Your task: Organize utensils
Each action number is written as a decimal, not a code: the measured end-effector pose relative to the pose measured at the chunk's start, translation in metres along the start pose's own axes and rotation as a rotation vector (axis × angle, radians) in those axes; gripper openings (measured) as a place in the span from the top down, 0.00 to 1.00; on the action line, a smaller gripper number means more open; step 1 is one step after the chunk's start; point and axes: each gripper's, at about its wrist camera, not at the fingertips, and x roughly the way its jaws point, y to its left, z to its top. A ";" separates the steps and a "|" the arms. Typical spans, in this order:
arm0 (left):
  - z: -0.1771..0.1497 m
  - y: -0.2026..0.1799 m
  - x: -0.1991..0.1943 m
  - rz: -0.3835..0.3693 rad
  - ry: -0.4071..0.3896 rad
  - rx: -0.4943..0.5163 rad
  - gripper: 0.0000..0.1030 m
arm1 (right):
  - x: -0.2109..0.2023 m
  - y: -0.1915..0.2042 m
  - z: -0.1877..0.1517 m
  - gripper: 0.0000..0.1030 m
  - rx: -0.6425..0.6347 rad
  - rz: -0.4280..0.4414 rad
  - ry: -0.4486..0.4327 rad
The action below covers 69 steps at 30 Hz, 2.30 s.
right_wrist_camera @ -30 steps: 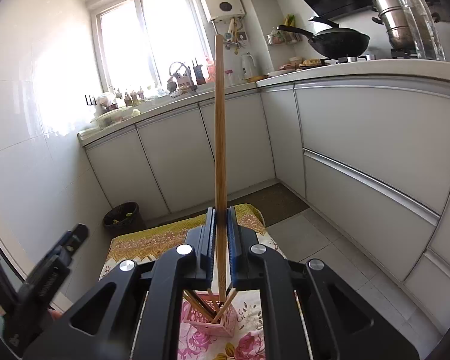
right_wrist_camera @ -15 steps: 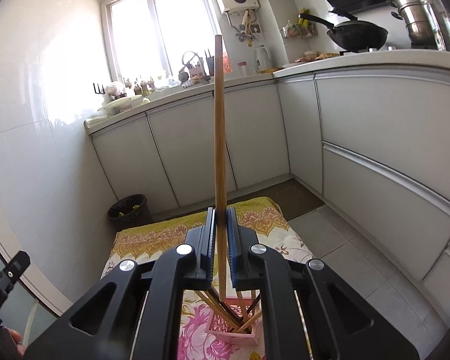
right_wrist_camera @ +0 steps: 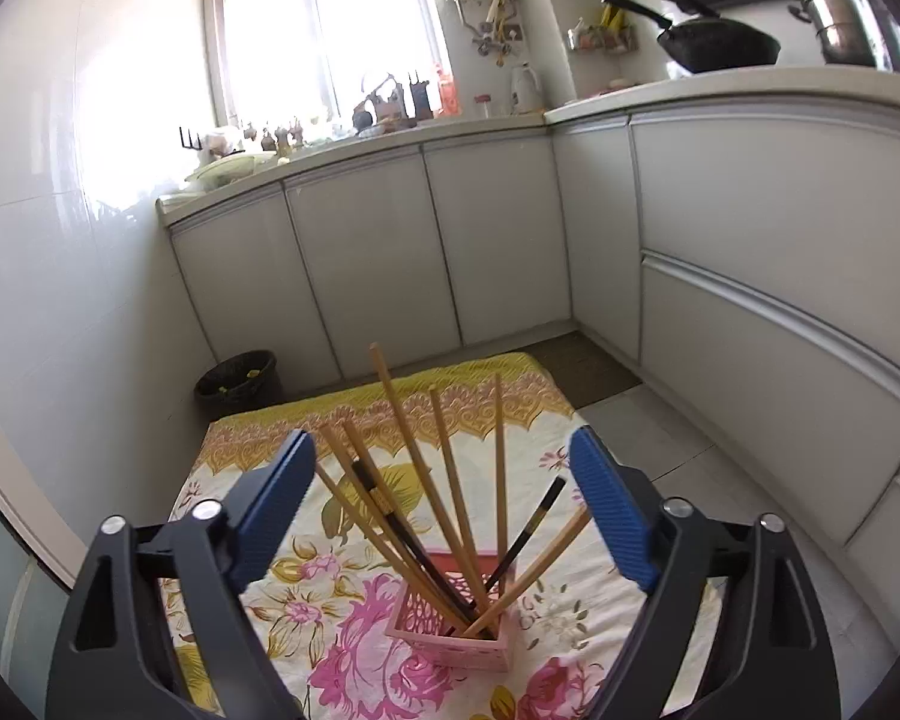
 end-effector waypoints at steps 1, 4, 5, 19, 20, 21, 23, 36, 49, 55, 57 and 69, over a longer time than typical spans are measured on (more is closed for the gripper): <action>0.004 -0.006 -0.011 0.005 -0.028 0.006 0.09 | -0.014 0.001 0.009 0.08 0.000 -0.018 -0.020; 0.014 -0.029 -0.043 0.026 -0.075 0.044 0.07 | -0.061 0.000 0.032 0.06 0.006 -0.100 -0.058; 0.018 -0.038 -0.052 0.024 -0.067 0.060 0.07 | -0.077 -0.002 0.039 0.06 0.019 -0.112 -0.062; 0.026 -0.104 -0.187 -0.018 -0.022 0.158 0.07 | -0.289 -0.009 0.042 0.06 0.044 -0.149 -0.088; 0.026 -0.103 -0.193 -0.026 -0.013 0.152 0.07 | -0.296 -0.009 0.040 0.06 0.037 -0.145 -0.078; 0.026 -0.102 -0.199 -0.034 -0.008 0.145 0.07 | -0.302 -0.009 0.038 0.06 0.033 -0.143 -0.075; 0.027 -0.099 -0.210 -0.057 -0.002 0.134 0.07 | -0.316 -0.009 0.032 0.06 0.030 -0.133 -0.082; 0.006 -0.099 -0.236 0.039 0.043 0.232 0.07 | -0.350 0.001 0.015 0.06 0.022 -0.096 -0.083; 0.010 -0.098 -0.254 0.087 -0.020 0.216 0.07 | -0.360 -0.008 0.017 0.06 0.053 -0.142 -0.125; 0.007 -0.098 -0.251 0.121 -0.020 0.220 0.07 | -0.356 -0.016 0.012 0.06 0.060 -0.185 -0.126; 0.006 -0.098 -0.252 0.123 -0.020 0.219 0.07 | -0.355 -0.017 0.011 0.06 0.061 -0.189 -0.126; 0.007 -0.099 -0.253 0.121 -0.017 0.219 0.07 | -0.353 -0.020 0.009 0.06 0.041 -0.224 -0.127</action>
